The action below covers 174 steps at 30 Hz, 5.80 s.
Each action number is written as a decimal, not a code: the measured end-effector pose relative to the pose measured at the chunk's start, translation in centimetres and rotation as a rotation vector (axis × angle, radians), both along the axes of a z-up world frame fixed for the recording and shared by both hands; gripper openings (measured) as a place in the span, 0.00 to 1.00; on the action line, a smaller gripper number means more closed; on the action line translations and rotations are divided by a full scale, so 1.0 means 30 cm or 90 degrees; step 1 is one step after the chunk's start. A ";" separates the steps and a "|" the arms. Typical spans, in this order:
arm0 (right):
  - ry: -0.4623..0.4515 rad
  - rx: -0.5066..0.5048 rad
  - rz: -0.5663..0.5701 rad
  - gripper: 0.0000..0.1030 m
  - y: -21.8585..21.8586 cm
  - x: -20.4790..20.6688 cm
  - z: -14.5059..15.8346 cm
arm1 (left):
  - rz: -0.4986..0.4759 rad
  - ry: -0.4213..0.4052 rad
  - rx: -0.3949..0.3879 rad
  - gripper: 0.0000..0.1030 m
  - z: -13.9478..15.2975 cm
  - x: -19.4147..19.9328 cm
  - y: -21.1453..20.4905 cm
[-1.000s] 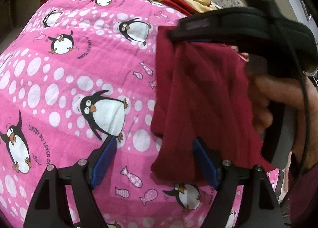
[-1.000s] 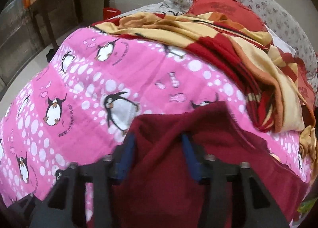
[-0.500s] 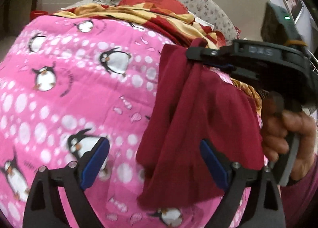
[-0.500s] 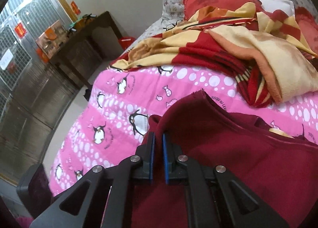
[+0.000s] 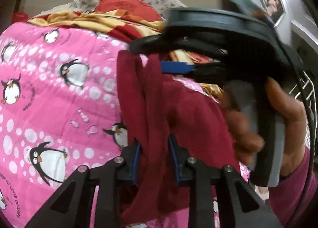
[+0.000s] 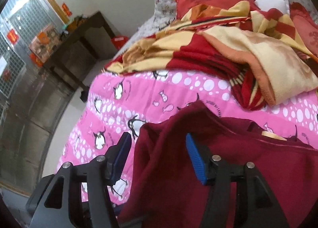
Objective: Fold small clothes
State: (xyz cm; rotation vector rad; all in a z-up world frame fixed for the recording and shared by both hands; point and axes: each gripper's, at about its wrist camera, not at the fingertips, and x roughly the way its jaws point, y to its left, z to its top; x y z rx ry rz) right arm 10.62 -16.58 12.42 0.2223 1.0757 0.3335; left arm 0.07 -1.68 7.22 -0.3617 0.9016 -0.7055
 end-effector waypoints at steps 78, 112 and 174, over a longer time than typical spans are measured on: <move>-0.019 -0.129 -0.226 0.21 -0.926 -0.416 -0.070 | -0.266 0.026 0.125 0.30 0.013 -0.267 -0.898; -0.024 0.005 -0.292 0.25 -0.919 -0.886 -0.083 | -0.157 -0.047 0.226 0.78 0.002 -0.219 -0.594; -0.049 0.240 -0.314 0.65 -1.004 -0.707 -0.313 | -0.169 0.102 0.097 0.81 -0.149 0.013 -0.701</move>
